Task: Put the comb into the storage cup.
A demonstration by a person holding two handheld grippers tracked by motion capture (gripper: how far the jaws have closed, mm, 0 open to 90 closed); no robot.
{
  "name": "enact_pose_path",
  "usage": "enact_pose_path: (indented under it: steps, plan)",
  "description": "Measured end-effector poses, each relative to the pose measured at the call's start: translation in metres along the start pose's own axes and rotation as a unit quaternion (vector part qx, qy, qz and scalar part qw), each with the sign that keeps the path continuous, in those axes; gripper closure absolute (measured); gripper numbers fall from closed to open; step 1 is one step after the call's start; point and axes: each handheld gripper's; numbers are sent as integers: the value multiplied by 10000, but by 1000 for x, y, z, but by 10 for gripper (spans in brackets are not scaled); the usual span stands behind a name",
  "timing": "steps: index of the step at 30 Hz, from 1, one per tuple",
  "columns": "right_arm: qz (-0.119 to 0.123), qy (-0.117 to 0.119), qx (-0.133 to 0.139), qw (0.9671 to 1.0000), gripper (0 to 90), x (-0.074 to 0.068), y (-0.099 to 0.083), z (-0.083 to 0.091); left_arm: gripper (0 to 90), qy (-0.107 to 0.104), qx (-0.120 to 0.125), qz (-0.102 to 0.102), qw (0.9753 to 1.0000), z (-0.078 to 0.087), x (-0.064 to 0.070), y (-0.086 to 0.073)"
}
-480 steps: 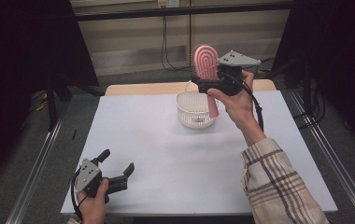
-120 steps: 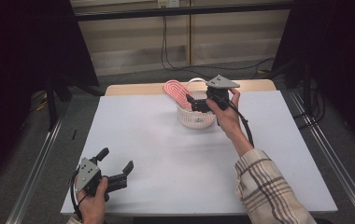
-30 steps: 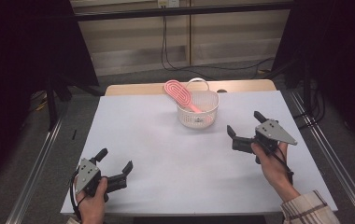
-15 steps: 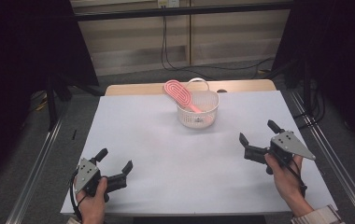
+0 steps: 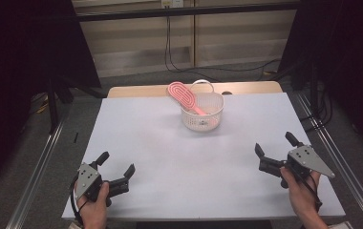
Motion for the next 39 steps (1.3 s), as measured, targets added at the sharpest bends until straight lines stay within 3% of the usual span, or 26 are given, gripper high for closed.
enact_pose_path:
  steps: [22,25,27,29,33,39]
  plan:
    - [-5,60,153,9999,0,24,-14,38,10,-41,-81,91,9999,4,0,-1]
    - [-10,-68,94,9999,0,28,-20,46,10,-16,-33,50,10000,6,1,-1]
    - [-28,-53,111,9999,0,28,-20,47,10,-12,-9,41,10000,6,2,-1]
    - [-53,-9,104,9999,0,29,-21,49,10,-20,-187,19,9998,5,2,-3]
    - [102,19,-66,9999,0,29,-28,51,9,-35,-117,79,9999,5,3,-2]
    - [25,22,-56,10000,0,27,-28,46,10,-42,-159,53,9999,4,1,-3]
Point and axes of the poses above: each handheld gripper's, and its own axes: z roughly backward along the jaws, y roughly out of its top, x roughly to its right, and after that the axes turned 1 degree about -x, right-handed
